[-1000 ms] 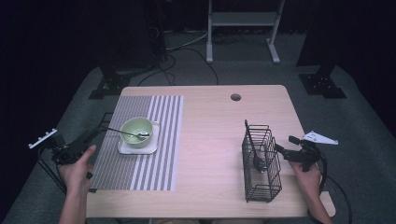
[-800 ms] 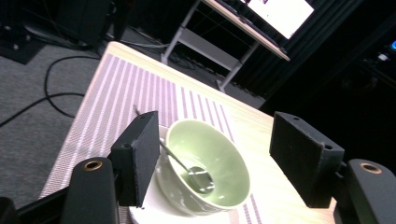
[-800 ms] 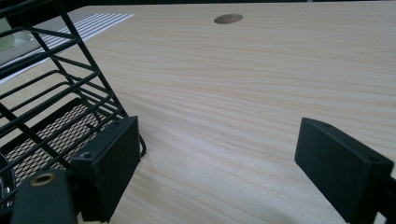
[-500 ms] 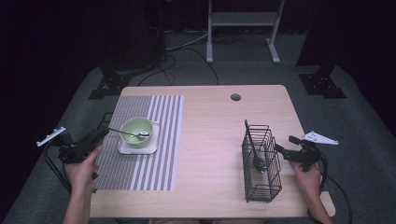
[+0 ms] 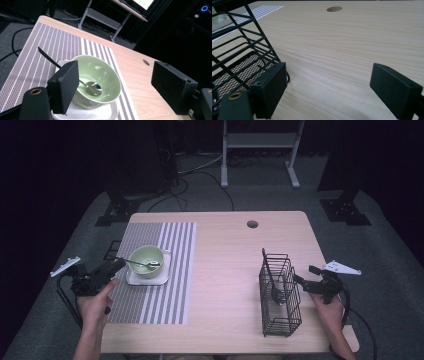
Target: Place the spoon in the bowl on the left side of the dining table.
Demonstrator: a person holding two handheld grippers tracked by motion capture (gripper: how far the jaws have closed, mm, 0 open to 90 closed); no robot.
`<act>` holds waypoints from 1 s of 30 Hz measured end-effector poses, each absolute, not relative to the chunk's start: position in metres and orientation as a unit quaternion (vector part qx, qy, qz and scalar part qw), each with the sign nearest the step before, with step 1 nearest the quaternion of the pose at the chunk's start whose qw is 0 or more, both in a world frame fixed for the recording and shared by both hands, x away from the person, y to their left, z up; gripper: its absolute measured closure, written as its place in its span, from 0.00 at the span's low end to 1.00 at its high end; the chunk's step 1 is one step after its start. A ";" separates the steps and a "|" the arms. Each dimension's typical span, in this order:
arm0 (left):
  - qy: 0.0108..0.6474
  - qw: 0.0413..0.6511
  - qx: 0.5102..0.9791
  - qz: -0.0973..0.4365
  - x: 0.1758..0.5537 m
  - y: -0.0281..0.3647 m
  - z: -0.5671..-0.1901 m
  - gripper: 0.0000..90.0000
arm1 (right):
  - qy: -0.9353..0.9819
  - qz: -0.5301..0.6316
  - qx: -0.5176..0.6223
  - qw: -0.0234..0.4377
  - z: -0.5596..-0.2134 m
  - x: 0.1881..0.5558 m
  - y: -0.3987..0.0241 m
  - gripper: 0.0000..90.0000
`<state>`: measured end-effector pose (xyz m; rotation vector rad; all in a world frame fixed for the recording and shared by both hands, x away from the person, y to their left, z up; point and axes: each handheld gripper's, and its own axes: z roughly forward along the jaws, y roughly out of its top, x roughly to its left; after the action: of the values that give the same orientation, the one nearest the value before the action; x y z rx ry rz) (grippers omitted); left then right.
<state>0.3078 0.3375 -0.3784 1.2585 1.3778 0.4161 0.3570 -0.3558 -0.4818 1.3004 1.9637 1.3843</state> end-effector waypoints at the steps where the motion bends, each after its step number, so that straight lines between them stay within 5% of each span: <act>1: 0.588 0.579 0.537 0.178 0.307 0.337 -0.379 0.23 | 0.704 0.496 0.466 0.203 -0.482 0.357 -0.356 0.15; 30: 0.565 0.578 0.563 0.174 0.305 0.315 -0.377 0.11 | 0.705 0.496 0.465 0.204 -0.482 0.357 -0.355 0.15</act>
<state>0.3048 0.3149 -0.3773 1.3163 1.3231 0.4067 0.3567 -0.3552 -0.4817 1.2968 1.9664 1.3829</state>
